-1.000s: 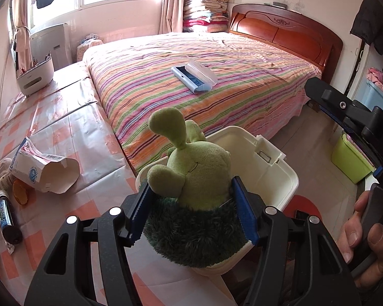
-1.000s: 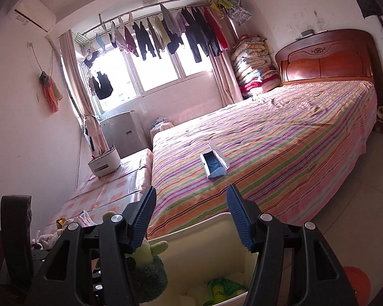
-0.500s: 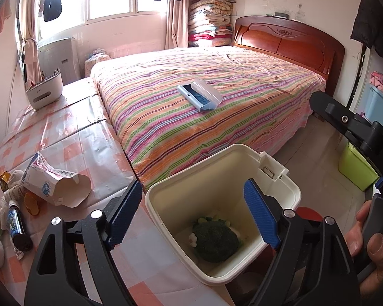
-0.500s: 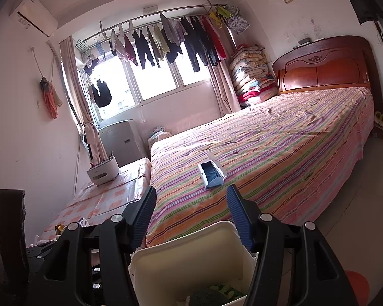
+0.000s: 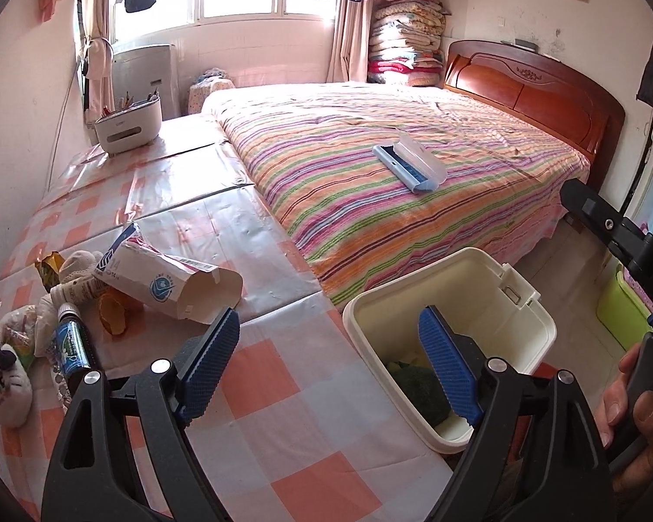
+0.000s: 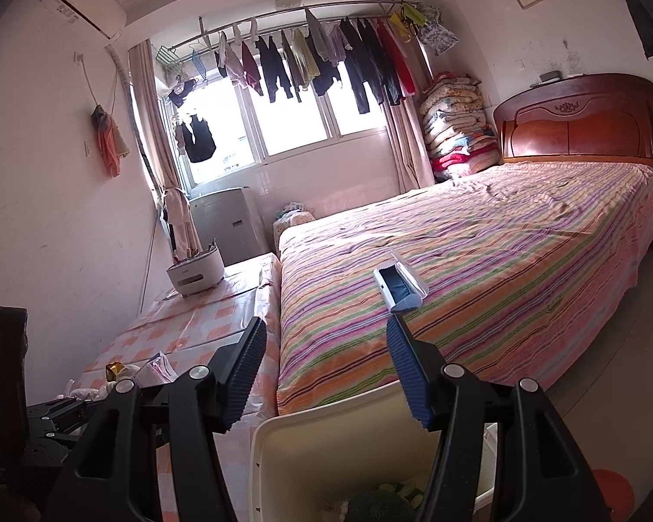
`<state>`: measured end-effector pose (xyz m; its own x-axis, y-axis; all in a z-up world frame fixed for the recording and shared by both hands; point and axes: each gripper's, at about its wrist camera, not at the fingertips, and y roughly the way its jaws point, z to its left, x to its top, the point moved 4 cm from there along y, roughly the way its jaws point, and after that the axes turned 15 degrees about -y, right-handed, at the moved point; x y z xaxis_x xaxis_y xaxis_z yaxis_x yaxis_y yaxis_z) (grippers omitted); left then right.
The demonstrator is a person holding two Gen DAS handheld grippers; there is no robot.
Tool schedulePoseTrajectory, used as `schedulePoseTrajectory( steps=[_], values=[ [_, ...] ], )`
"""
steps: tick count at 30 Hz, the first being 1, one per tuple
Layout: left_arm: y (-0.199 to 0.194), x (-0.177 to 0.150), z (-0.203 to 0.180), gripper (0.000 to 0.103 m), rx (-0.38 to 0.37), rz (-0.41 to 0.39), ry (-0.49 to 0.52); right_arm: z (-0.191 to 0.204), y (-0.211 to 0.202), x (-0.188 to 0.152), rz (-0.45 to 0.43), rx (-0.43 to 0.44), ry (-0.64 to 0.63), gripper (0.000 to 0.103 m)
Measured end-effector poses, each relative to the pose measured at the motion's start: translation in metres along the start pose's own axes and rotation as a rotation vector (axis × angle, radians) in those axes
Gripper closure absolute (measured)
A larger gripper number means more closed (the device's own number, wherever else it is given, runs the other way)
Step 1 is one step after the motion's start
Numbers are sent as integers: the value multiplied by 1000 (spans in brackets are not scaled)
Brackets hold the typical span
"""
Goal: Collect trash
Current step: 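Move the right gripper back to the table toward the blue medicine bottle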
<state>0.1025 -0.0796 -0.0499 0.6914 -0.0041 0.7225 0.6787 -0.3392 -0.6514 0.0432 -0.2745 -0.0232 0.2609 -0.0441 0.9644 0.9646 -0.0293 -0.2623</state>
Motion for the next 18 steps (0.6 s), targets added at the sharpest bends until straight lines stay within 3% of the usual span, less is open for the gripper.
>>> schedulePoseTrajectory(
  steps=[12,18],
  values=[
    [-33,30,113,17,137,-80,-191,68,31,-1,49,146,-86,47],
    [-57,37,162,17,241,-131,-223,111,47,-6,91,247,-137,47]
  ],
)
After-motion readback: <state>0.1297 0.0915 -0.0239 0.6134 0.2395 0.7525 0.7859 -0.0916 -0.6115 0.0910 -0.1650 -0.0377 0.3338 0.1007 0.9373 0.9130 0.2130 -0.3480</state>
